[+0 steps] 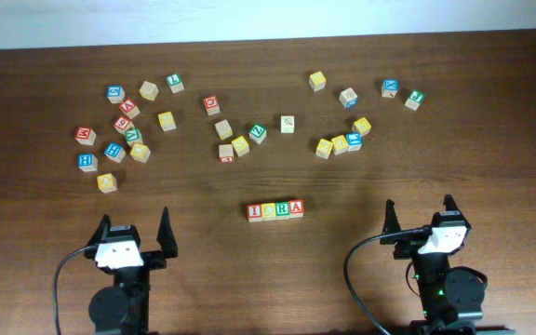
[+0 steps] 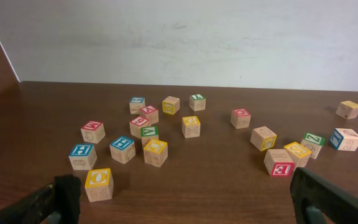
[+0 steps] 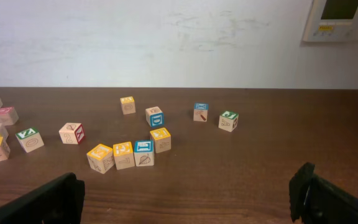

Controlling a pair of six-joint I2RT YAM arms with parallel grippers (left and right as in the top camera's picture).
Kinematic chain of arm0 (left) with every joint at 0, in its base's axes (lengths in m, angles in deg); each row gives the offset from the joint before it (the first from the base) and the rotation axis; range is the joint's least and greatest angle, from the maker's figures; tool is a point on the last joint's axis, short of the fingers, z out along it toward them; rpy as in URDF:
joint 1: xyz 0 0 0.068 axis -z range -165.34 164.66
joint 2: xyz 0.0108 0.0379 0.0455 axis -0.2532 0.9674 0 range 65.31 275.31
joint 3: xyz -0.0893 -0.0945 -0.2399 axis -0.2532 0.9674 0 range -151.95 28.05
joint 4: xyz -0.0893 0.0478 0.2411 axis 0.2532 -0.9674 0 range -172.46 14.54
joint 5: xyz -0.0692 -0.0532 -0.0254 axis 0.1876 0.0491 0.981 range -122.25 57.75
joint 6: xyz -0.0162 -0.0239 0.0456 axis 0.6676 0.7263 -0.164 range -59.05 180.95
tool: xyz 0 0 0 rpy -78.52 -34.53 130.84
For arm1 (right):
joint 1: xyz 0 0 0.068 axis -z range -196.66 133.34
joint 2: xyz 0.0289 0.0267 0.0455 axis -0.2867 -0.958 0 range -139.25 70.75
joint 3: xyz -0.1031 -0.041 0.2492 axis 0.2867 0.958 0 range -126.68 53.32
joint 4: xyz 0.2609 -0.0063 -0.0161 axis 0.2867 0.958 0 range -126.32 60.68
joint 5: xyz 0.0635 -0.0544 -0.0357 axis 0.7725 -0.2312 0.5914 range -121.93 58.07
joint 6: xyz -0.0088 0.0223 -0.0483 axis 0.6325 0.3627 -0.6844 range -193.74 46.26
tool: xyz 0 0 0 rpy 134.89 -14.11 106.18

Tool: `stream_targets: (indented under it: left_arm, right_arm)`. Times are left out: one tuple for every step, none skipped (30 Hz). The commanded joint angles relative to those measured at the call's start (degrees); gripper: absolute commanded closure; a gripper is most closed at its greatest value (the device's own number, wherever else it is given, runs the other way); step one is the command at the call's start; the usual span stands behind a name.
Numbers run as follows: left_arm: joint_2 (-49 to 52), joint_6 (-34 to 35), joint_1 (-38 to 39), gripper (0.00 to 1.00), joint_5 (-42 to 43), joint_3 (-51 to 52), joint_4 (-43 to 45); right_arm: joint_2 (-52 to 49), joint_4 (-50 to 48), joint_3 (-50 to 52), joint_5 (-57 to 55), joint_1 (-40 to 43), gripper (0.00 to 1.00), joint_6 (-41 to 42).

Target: Spell out ICRA

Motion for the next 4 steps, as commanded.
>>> stream_targets:
  left_arm:
    - [-0.3,-0.7,0.2,0.01,0.2,0.3,-0.1]
    - [-0.3,-0.7,0.2,0.01,0.2,0.3,-0.1]
    - [-0.3,-0.7,0.2,0.01,0.2,0.3,-0.1]
    - [-0.3,-0.7,0.2,0.01,0.2,0.3,-0.1]
  right_arm:
    - [0.5,0.3,0.3,-0.7,0.3,0.02,-0.3]
    - [0.5,0.3,0.3,-0.7,0.3,0.02,-0.3]
    - [0.5,0.3,0.3,-0.7,0.2,0.02,-0.3]
    - [0.5,0.3,0.3,-0.7,0.3,0.02,-0.3]
